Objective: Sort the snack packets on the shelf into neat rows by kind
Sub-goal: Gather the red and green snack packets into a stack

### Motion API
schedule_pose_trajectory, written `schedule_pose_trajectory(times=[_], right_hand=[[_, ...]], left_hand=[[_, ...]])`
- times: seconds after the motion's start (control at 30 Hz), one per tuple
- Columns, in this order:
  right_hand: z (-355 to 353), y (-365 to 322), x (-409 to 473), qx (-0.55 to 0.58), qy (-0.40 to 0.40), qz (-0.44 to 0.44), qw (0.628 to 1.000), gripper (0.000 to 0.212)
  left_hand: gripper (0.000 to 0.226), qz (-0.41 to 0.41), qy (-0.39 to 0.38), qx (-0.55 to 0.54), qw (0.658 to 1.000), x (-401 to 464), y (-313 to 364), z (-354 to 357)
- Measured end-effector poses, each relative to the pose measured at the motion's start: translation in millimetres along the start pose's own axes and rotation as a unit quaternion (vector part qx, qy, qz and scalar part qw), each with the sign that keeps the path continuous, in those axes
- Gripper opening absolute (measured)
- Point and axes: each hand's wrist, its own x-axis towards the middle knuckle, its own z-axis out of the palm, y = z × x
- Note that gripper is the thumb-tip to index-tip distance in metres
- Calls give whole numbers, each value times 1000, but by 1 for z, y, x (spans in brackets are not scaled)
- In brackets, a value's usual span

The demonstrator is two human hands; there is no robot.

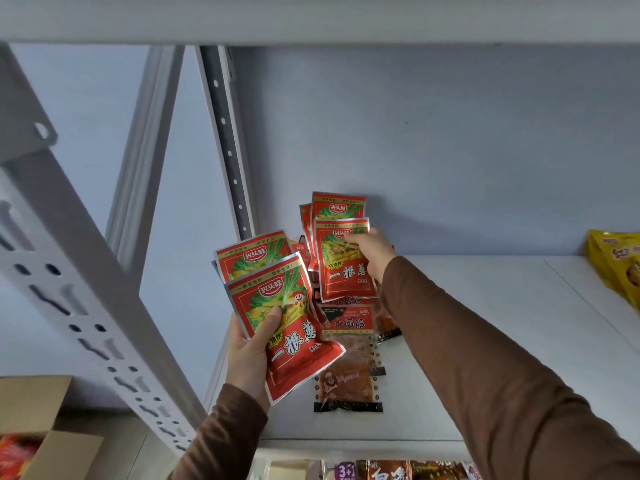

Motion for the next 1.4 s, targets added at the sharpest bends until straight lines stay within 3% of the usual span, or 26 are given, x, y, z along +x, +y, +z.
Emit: schedule_pose_trajectory(times=[0.2,0.33,0.5,0.63,0.73,0.83,1.0,1.17,1.3,1.4], right_hand=[[-13,-33,-41,35,-33,-161,986,22],[-8,-48,-86,48,-57,-220,973,14],[-29,-45,-134,55,-53,-183,980,11],[-56,-33,-158,90,-40,-131,986,20],[-82,-29,-172,129,-25,-106,986,44],[-120,-25,-186,157,-76,-102,979,70],[-193,-21,-203,71,-166,-133,974,49],[-294,-14,-205,-56,-118,-116,985,70],[-350,6,-198,-34,-63,-141,987,56],[-378,20,-189,-39,-30,-129,990,49]], left_hand=[[56,6,-73,29,997,6,13,17],[60,39,-139,63,988,16,23,43],[100,-12,-234,103,967,27,22,58],[78,-62,-311,123,940,16,8,74],[74,-71,-315,121,939,3,-4,94],[75,-73,-317,124,938,-8,-18,119],[80,-81,-304,121,942,-34,-54,176],[75,-91,-304,107,942,-70,-107,253],[77,-109,-258,114,953,-92,-144,307],[62,-131,-226,116,958,-101,-172,339]])
